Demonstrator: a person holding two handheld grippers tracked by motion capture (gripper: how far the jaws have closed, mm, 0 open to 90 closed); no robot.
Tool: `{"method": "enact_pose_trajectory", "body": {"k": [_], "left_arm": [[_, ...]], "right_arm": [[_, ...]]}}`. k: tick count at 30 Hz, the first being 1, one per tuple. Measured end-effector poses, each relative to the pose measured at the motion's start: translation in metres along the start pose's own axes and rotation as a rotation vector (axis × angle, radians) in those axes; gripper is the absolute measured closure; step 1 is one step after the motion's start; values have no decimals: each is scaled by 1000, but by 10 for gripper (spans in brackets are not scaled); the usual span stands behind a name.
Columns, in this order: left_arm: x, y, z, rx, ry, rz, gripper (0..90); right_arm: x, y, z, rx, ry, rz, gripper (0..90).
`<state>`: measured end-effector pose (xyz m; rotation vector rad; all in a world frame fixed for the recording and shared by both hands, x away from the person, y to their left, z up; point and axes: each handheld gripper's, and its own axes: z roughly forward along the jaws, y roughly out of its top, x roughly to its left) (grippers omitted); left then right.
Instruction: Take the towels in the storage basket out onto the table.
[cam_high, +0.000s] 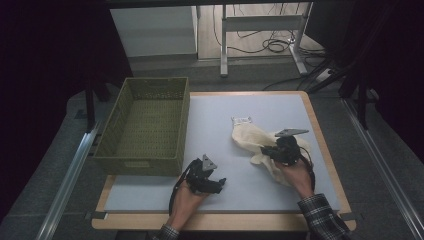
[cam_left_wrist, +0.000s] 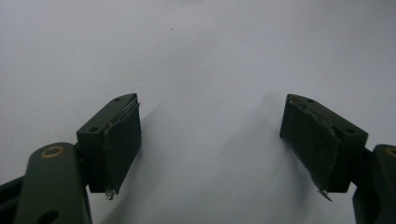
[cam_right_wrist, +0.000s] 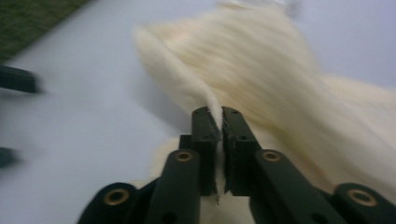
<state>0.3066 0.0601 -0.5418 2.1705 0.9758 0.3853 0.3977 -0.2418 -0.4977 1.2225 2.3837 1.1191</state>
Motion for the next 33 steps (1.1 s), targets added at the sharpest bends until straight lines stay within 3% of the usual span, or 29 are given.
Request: {"method": "enact_pose_trajectory", "body": {"k": [4,10,13,14,15,20,24,25,26,27,29,32,33], "left_arm": [[2,-4,-1,-6,-11,-14,177],[2,-4,-1,-9,-13,-15,175],[2,-5,-1,-10,-12,-15,175],[2,-5,-1,-10,-12,-15,175],[2,-5,-1,-10,-12,-16,175],[2,-5,-1,-11,-11,-14,175],[2,-5,-1,-12,-10,-13,175],[2,-5,-1,-12,-9,-13,175],[2,-5,-1,-12,-9,-13,175],[2,-5,-1,-12,-9,-13,175],[2,-5,-1,-12,-8,-12,175],[2,-5,-1,-12,-8,-12,176],[2,-5,-1,-12,-8,-12,176]], "right_arm": [[-16,-13,3,48,-62,17,682],[-10,-11,-15,-6,-70,-16,658],[10,-3,-23,-39,-13,-60,663],[10,-3,-23,-39,-13,-60,663],[20,-2,-18,-36,26,-80,663],[39,-5,4,10,83,-119,663],[47,-9,14,46,48,-165,663],[47,-9,16,58,21,-170,663],[47,-9,17,59,8,-178,692],[46,-9,18,67,-6,-186,777],[40,-8,17,55,-20,-177,853],[31,-3,10,37,-31,-146,860],[17,3,2,17,-82,-132,858]]}}
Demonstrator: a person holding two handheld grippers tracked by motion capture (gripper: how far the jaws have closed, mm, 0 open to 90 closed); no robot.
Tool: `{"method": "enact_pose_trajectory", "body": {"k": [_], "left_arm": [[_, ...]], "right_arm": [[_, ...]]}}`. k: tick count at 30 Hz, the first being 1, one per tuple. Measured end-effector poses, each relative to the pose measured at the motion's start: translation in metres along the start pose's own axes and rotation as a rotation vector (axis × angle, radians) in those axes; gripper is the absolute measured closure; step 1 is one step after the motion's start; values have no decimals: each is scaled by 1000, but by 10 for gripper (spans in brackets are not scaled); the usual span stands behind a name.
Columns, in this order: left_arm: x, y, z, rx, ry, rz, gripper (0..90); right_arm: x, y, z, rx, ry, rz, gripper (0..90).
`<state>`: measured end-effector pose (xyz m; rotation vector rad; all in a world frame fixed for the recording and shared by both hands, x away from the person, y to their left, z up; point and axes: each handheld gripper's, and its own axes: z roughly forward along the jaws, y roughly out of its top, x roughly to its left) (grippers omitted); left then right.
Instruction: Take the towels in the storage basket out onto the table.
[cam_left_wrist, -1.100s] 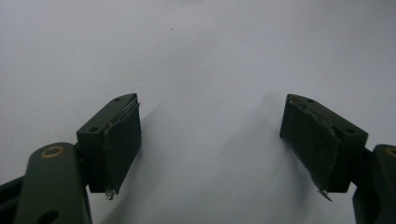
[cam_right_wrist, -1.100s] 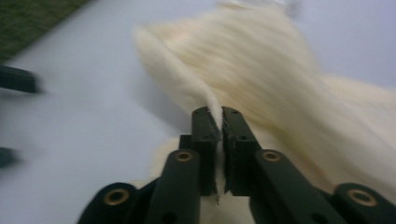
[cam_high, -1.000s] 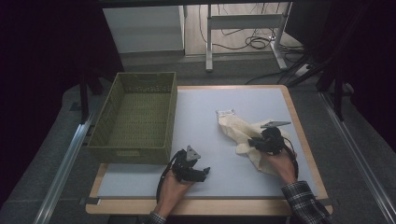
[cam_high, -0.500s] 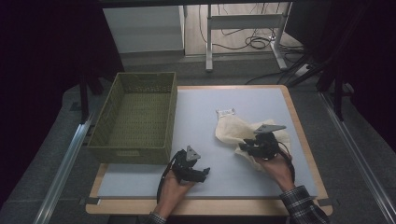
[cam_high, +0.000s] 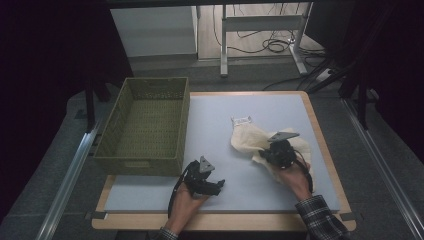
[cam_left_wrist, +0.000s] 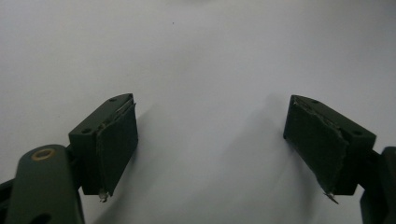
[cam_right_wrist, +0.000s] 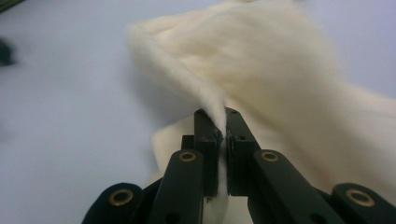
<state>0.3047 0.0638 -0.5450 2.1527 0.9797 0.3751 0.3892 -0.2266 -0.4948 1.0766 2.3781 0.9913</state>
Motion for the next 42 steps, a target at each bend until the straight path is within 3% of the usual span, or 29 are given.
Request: {"method": "enact_pose_trajectory", "body": {"k": [3,5,7,8,10,13,16,24,30,38,42], "left_arm": [[0,0,0,-3,2,-2,176],[-1,0,0,-4,2,-4,175],[0,0,0,-3,3,-3,175],[0,0,0,-3,2,-3,175],[0,0,0,-2,3,-2,175],[-1,0,0,-4,3,-4,175],[0,0,0,0,3,1,175],[0,0,0,0,4,3,175],[0,0,0,-1,4,4,175],[0,0,0,-1,5,6,175],[0,0,0,-3,5,4,175]], "right_arm": [[-28,-3,-4,12,-21,73,827],[-44,-10,-4,38,-46,109,777],[-56,-22,1,69,-41,141,744],[-56,-22,1,69,-41,141,712],[-64,-30,-1,50,-26,186,665],[-66,-26,-8,35,-43,188,648],[-60,-18,-17,20,-40,161,650],[-30,-7,-32,-2,27,108,664],[-15,-4,-42,-9,33,64,664],[-2,1,-59,-19,48,44,663],[10,5,-58,-11,91,29,672]]}}
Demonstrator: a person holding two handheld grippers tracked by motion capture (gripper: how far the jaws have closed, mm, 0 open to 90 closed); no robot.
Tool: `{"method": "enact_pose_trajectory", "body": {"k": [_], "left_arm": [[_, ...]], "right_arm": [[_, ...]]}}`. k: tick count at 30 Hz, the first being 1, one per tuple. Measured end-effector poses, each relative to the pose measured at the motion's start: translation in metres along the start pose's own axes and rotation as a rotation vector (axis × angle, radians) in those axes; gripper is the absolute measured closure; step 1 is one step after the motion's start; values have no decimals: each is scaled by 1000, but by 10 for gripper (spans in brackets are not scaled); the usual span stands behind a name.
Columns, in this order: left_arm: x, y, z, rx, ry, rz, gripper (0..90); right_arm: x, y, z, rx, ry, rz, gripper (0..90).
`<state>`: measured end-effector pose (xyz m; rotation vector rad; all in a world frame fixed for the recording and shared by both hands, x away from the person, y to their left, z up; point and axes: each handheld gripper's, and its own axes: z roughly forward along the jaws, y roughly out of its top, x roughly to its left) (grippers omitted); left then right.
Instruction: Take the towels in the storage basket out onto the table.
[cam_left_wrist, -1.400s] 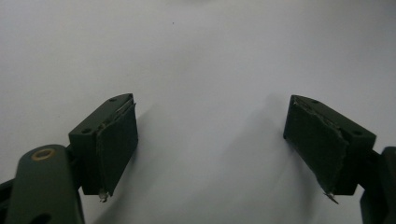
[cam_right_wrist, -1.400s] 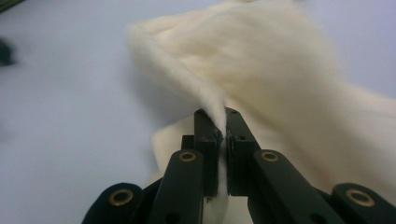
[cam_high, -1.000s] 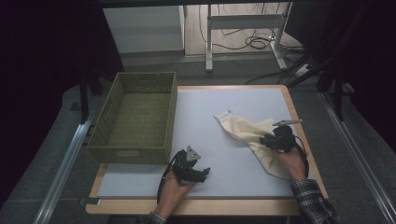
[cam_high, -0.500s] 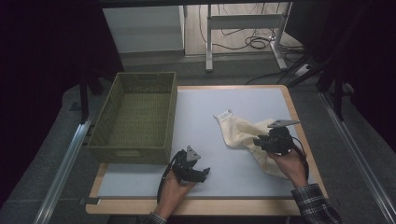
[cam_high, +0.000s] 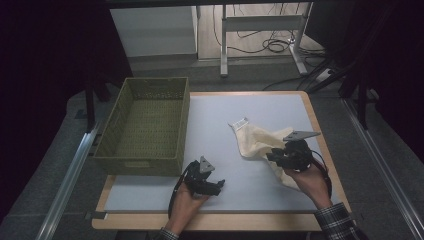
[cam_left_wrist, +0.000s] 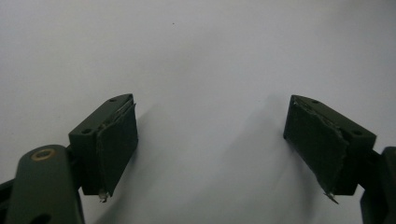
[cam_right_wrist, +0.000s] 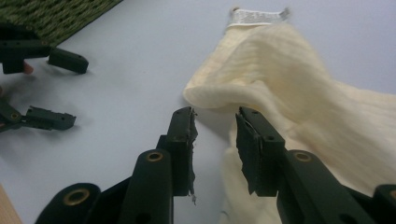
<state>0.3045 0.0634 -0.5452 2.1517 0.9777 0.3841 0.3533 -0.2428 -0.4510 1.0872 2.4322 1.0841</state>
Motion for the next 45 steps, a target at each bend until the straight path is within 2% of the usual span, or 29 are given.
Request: {"method": "enact_pose_trajectory", "body": {"k": [3,7,9,10,11,12,14,15,17,20,22,26,30,32,33,34,35,36,38,41,43,45], "left_arm": [[0,0,0,0,0,0,175],[0,0,0,2,-1,0,175],[0,0,0,2,-1,0,175],[0,0,0,2,0,1,175],[0,0,0,2,0,1,175],[0,0,0,2,0,0,175],[0,0,0,1,0,-1,175],[-1,0,0,-1,0,-6,175],[-1,0,0,-1,0,-7,175],[-1,0,0,-2,-1,-7,175],[0,0,0,2,-1,-4,175],[0,0,0,3,-1,-2,174],[1,0,0,3,-5,0,174],[0,0,-1,-1,-6,-1,179],[0,0,-1,-1,-6,-1,201],[0,-1,-4,-12,-33,-13,224],[0,-1,-4,-12,-33,-13,224],[-1,-3,-6,-14,-54,-28,224],[-3,-7,-10,-1,-21,-25,225],[-1,-12,-17,9,-16,-33,228],[-1,-13,-19,13,-7,-31,228],[-1,-15,-22,18,-7,-30,229]], "right_arm": [[3,-1,17,27,21,-6,679],[-4,-1,45,61,2,0,678],[-7,-2,51,64,-15,-3,672],[-13,-3,63,84,-46,-7,670],[-13,-3,63,84,-46,-7,670],[-17,-6,72,108,-87,-33,669],[-20,-11,78,134,-123,-64,714],[-21,-14,77,111,-136,-72,770],[-24,-15,75,106,-137,-61,847],[-24,-15,70,104,-122,-44,868],[-22,-13,63,93,-96,-33,868],[-13,-9,51,72,-5,-6,867],[6,-7,43,64,98,-13,866],[18,-7,44,71,133,-29,867],[25,-7,44,74,151,-40,866],[32,-8,46,76,172,-49,866],[32,-8,46,76,172,-49,866],[49,-10,52,80,207,-72,866],[61,-13,59,85,234,-89,866],[80,-16,73,103,282,-100,865],[90,-16,80,108,293,-117,849],[93,-15,82,103,296,-120,828]]}}
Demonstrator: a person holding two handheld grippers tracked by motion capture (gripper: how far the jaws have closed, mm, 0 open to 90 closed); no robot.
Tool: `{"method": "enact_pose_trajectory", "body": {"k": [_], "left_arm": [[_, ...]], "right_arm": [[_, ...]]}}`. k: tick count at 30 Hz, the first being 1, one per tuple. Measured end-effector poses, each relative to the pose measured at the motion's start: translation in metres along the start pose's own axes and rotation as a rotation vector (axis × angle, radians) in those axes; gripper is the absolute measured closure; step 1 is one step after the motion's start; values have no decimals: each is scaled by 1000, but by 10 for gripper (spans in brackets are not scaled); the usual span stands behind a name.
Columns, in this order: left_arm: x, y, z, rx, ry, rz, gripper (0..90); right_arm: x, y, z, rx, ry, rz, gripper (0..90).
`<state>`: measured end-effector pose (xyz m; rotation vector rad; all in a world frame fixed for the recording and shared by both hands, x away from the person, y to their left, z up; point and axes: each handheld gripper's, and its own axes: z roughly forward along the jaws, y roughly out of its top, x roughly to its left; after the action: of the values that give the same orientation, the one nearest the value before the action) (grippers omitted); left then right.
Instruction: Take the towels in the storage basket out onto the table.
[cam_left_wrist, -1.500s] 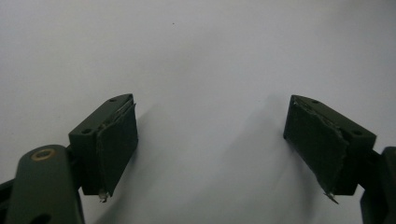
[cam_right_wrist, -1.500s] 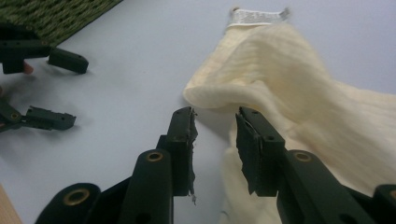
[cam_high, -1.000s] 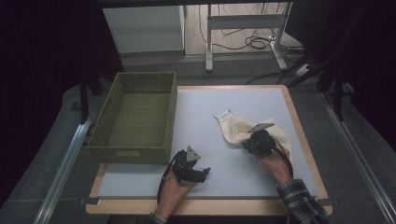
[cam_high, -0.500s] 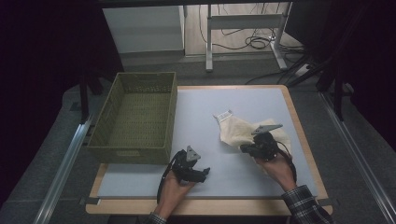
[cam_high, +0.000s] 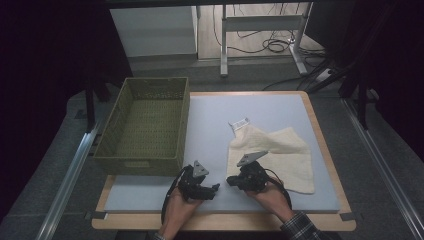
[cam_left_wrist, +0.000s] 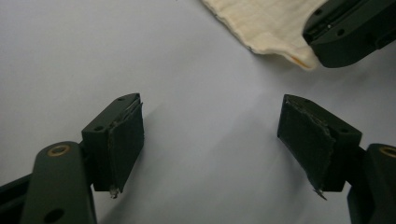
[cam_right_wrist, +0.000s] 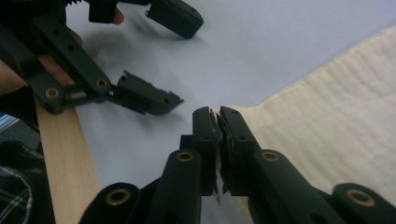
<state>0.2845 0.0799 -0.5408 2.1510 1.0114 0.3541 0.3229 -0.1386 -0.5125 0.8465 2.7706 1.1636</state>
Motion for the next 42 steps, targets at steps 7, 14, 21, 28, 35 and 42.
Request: {"method": "enact_pose_trajectory", "body": {"k": [7,14,21,28,35,42], "left_arm": [[0,19,2,-45,-71,-1,302],[-9,31,15,-53,-145,27,455],[-17,34,25,-44,-202,48,534],[-24,32,31,-30,-175,76,516],[-29,29,31,-40,-162,92,870],[-28,29,13,-43,-196,89,884]], "right_arm": [[-20,3,-53,-88,-107,22,729],[-63,-51,-108,-68,-299,117,727],[-84,-125,-162,-68,-396,270,724],[-72,-152,-164,-68,-371,280,660],[-63,-150,-156,-47,-420,232,859],[-55,-150,-163,-48,-391,227,859]]}}
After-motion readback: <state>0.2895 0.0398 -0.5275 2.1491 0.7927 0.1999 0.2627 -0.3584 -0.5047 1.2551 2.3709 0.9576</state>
